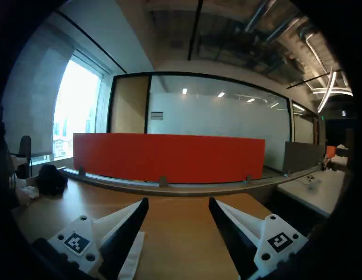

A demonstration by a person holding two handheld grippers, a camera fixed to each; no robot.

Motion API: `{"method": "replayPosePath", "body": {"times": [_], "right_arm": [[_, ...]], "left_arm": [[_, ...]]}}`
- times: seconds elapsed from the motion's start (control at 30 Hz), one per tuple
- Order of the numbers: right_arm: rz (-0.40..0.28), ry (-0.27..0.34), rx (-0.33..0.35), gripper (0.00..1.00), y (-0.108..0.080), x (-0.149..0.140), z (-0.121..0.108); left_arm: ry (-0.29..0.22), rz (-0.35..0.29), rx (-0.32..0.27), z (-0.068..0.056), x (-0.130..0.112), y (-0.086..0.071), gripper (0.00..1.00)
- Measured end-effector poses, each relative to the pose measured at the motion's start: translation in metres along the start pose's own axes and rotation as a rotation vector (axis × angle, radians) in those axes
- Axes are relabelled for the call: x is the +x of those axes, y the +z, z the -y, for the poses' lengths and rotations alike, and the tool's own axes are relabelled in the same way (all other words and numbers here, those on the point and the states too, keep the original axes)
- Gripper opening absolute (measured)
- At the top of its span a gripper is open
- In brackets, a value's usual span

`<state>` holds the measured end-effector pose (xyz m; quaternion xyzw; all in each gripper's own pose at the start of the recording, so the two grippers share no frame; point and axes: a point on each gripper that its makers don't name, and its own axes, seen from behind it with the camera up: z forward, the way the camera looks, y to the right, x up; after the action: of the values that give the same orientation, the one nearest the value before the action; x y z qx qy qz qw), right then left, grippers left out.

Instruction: Fold towel

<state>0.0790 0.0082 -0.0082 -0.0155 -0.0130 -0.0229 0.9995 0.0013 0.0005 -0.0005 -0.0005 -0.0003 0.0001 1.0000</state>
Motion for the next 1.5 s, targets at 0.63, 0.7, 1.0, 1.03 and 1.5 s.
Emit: {"method": "replayPosePath", "body": {"times": [0.63, 0.7, 1.0, 1.03, 1.5], "right_arm": [[0.07, 0.001, 0.095, 1.0, -0.011, 0.029, 0.013], [0.089, 0.004, 0.113, 1.0, -0.013, 0.027, 0.016], [0.152, -0.075, 0.218, 1.0, -0.021, 0.018, 0.04], [0.161, -0.092, 0.235, 1.0, -0.022, 0.016, 0.044], [0.305, -0.222, 0.445, 1.0, -0.04, -0.025, 0.089]], "left_arm": [[0.023, 0.092, -0.082, -0.023, 0.009, -0.011, 0.97], [0.035, 0.107, -0.103, -0.028, 0.006, -0.013, 0.97], [0.075, 0.175, -0.197, -0.042, -0.009, -0.021, 0.97], [0.079, 0.184, -0.207, -0.043, -0.011, -0.023, 0.97], [0.1, 0.298, -0.342, -0.063, -0.046, -0.031, 0.97]]}}
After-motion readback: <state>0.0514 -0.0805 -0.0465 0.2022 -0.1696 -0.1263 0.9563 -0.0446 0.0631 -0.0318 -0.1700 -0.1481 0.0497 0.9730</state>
